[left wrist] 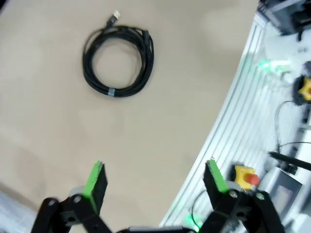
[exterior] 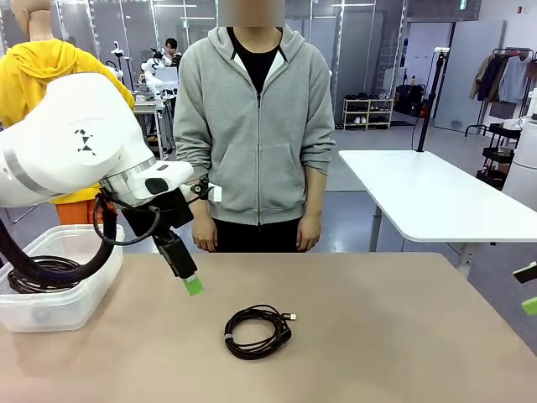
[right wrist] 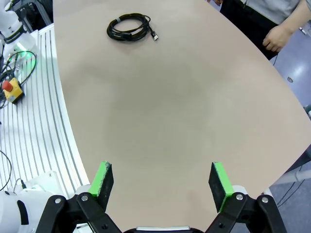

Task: Organize and store the cables.
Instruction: Place the USB Extension Cable into the Organizing box.

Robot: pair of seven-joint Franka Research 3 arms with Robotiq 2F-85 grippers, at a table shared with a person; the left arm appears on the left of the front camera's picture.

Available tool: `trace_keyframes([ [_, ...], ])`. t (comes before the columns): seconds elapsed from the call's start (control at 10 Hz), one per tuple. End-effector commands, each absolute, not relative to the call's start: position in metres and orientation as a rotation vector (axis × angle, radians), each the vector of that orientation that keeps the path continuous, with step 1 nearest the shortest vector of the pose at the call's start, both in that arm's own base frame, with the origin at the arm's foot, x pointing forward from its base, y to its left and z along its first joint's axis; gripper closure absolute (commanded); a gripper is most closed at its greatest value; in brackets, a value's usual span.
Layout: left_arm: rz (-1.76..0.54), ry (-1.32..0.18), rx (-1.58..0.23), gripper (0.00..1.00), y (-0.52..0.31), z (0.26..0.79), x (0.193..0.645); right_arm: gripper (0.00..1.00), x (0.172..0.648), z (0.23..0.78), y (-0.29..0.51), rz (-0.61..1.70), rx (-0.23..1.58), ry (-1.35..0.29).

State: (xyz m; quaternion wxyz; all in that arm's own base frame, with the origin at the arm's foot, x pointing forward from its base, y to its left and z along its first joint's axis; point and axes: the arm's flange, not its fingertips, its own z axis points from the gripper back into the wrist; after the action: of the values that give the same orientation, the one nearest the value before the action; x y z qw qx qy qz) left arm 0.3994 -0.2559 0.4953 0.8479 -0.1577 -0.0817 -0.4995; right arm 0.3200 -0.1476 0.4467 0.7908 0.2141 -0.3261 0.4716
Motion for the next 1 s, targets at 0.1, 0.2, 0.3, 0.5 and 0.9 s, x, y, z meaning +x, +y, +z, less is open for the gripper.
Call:
trace_keyframes([
  [0.1, -1.004, -0.212, -0.339, 0.00, -0.247, 0.501, 0.399, 0.00, 0.319, 0.445, -0.147, 1.028, 0.468, -0.719],
  [0.2, -1.004, -0.212, -0.339, 0.00, -0.247, 0.501, 0.399, 0.00, 0.319, 0.445, -0.147, 1.028, 0.468, -0.719],
  [0.3, -1.027, -0.187, -0.332, 0.00, -0.249, 0.500, 0.402, 0.00, 0.319, 0.445, -0.147, 1.028, 0.468, -0.719],
  [0.5, -0.838, -0.198, -0.224, 0.00, -0.290, 0.460, 0.424, 0.00, 0.319, 0.445, -0.147, 1.028, 0.468, -0.719],
  [0.9, -0.413, -0.196, -0.171, 0.00, -0.317, 0.411, 0.421, 0.00, 0.319, 0.445, -0.147, 1.028, 0.468, -0.719],
])
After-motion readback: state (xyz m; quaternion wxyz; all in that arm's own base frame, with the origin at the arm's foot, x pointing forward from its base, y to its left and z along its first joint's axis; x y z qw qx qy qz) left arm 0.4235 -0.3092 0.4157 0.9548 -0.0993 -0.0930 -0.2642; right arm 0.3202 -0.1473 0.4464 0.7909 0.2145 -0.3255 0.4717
